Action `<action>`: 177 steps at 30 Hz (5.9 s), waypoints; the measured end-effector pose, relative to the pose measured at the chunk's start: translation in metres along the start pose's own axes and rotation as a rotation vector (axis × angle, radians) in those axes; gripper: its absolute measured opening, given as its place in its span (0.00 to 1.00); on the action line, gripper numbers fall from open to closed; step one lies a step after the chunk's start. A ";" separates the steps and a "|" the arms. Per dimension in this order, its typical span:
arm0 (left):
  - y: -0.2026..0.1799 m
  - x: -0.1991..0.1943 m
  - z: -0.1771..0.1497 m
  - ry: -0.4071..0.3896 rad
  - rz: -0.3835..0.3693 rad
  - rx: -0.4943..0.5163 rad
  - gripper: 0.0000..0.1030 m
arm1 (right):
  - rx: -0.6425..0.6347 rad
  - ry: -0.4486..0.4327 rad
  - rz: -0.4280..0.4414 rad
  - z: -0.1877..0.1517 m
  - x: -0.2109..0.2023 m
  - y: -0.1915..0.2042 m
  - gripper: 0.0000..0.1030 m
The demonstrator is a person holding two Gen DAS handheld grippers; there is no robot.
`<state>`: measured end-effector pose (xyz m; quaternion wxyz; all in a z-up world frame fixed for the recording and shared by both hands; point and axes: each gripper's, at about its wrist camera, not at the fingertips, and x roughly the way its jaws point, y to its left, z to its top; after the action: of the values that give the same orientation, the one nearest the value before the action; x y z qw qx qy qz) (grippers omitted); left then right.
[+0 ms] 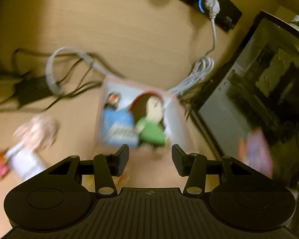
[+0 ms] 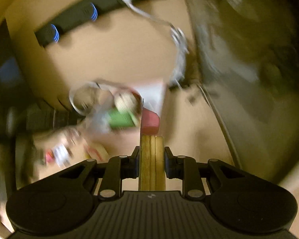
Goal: Organize objects
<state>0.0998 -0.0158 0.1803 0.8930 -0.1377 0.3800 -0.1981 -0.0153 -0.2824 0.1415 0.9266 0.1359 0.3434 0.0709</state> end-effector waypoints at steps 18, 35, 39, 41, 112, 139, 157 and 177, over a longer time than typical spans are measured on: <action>0.131 -0.088 -0.120 0.019 0.186 -0.355 0.39 | -0.173 0.115 -0.148 0.025 0.103 0.034 0.46; 0.123 -0.005 0.021 -0.064 0.316 0.041 0.43 | -0.337 0.227 -0.050 -0.063 0.123 0.118 0.74; 0.141 0.037 0.041 0.000 0.378 0.031 0.42 | -0.307 0.220 -0.058 -0.057 0.115 0.117 0.77; 0.147 0.049 0.040 0.044 0.357 -0.009 0.41 | -0.296 0.210 -0.066 -0.055 0.110 0.114 0.77; 0.024 0.002 -0.102 0.180 0.378 0.160 0.36 | -0.234 0.366 -0.115 -0.121 0.125 0.078 1.00; 0.032 0.033 -0.071 0.115 0.320 0.234 0.26 | -0.274 0.242 -0.100 -0.113 0.086 0.057 1.00; 0.072 -0.052 -0.117 0.119 0.254 -0.011 0.14 | -0.396 0.131 -0.050 -0.100 0.102 0.093 1.00; 0.081 -0.133 -0.136 0.046 0.249 -0.080 0.10 | -0.505 0.159 0.066 -0.080 0.168 0.162 0.25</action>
<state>-0.0638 0.1035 0.1399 0.8955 -0.1204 0.4220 -0.0736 0.0529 -0.0735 0.0278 0.8984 -0.0944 0.3819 0.1950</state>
